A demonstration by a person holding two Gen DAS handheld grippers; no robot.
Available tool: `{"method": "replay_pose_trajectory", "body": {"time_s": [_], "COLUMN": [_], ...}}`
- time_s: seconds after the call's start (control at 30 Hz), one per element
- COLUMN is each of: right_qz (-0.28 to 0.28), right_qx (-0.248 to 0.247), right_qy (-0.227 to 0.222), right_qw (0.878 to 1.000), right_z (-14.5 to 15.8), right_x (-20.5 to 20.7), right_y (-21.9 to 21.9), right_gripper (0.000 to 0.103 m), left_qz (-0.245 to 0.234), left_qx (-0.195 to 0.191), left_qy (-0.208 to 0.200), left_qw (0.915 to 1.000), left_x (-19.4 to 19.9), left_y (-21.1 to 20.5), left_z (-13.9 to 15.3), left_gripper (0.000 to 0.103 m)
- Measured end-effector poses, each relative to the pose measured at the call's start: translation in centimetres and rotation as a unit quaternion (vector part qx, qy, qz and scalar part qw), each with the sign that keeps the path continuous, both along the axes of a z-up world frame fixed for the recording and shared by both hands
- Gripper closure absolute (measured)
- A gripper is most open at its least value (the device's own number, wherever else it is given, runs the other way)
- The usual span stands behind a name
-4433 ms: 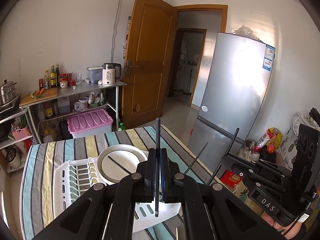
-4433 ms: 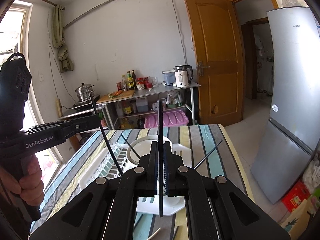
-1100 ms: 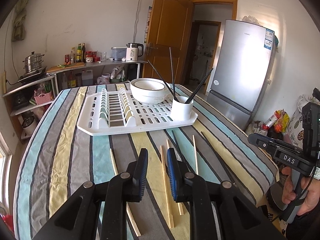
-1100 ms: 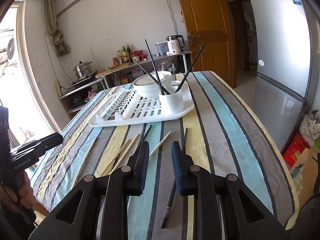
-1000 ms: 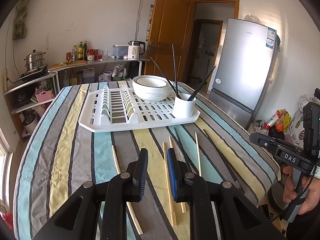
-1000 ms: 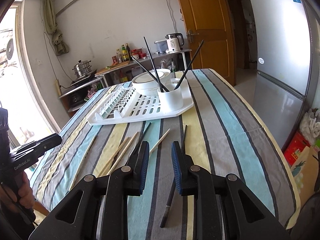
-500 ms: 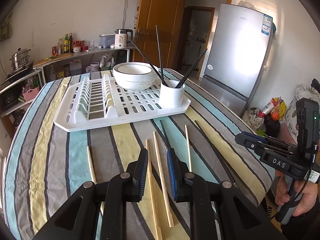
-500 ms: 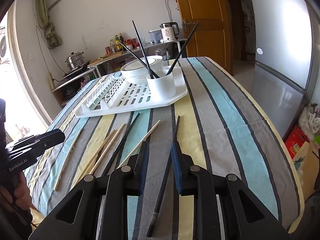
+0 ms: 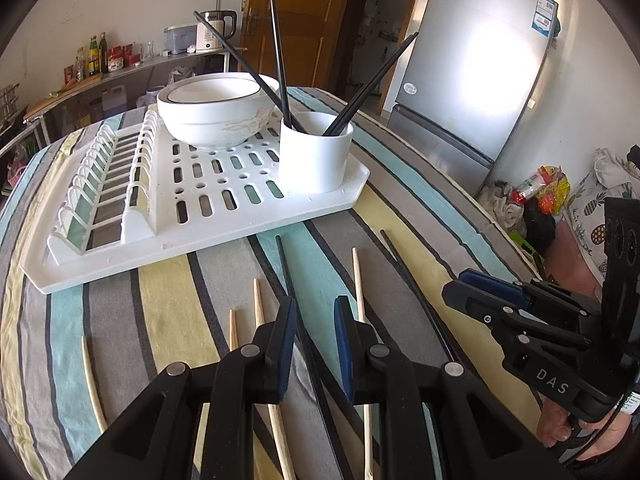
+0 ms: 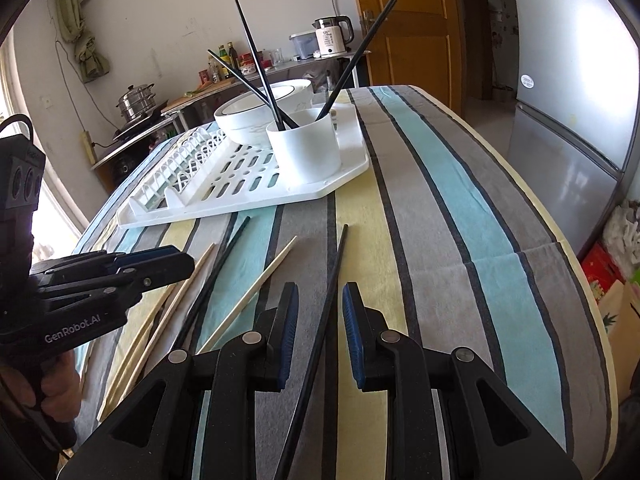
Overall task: Organize utensils
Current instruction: 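Close the left tool on a black chopstick while the right tool grasps another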
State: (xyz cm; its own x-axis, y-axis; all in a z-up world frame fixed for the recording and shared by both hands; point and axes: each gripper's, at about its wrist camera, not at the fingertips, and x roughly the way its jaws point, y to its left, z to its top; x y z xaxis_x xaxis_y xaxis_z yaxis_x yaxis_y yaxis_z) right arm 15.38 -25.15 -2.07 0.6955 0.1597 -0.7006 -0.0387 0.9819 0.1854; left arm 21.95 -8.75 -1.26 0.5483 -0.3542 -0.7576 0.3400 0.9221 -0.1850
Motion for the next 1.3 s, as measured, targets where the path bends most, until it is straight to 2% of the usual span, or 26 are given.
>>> {"method": "replay_pose_trajectory", "body": {"time_s": [0.4,0.6,0.8,0.93,1.2,1.3], "right_qz": [0.002,0.002,0.001,-0.003,0.003,0.006], "right_qx": [-0.006,-0.02,-0.046,-0.061,-0.075,-0.066], "right_qy": [0.032,0.05,0.049,0.05,0.049,0.05], "right_qw": [0.999,0.999,0.998,0.997,0.996,0.997], "right_z": [-1.4,-2.1,-2.1,-2.1,-2.2,-2.1], "right_x": [2.8,3.8,4.4,4.7,4.9,5.0], "right_y": [-0.1,0.2,1.1,1.1,1.4,1.2], "right_gripper": [0.08,0.08,0.08,0.09,0.097,0.098], "left_qz": [0.003,0.001,-0.004,0.002,0.002,-0.003], "left_qx": [0.03,0.046,0.071,0.078,0.102,0.093], "left_qy": [0.03,0.017,-0.001,-0.007,-0.015,-0.006], "left_qw": [0.9991,0.9988,0.9975,0.9969,0.9947,0.9956], "left_x": [3.1,3.3,3.3,3.3,3.0,3.0], "left_y": [-1.0,-1.6,-2.3,-2.2,-3.0,-3.1], "left_z": [-2.3,-2.4,-2.5,-2.6,-2.6,-2.5], "left_gripper": [0.084,0.084,0.084,0.092,0.097,0.099]}}
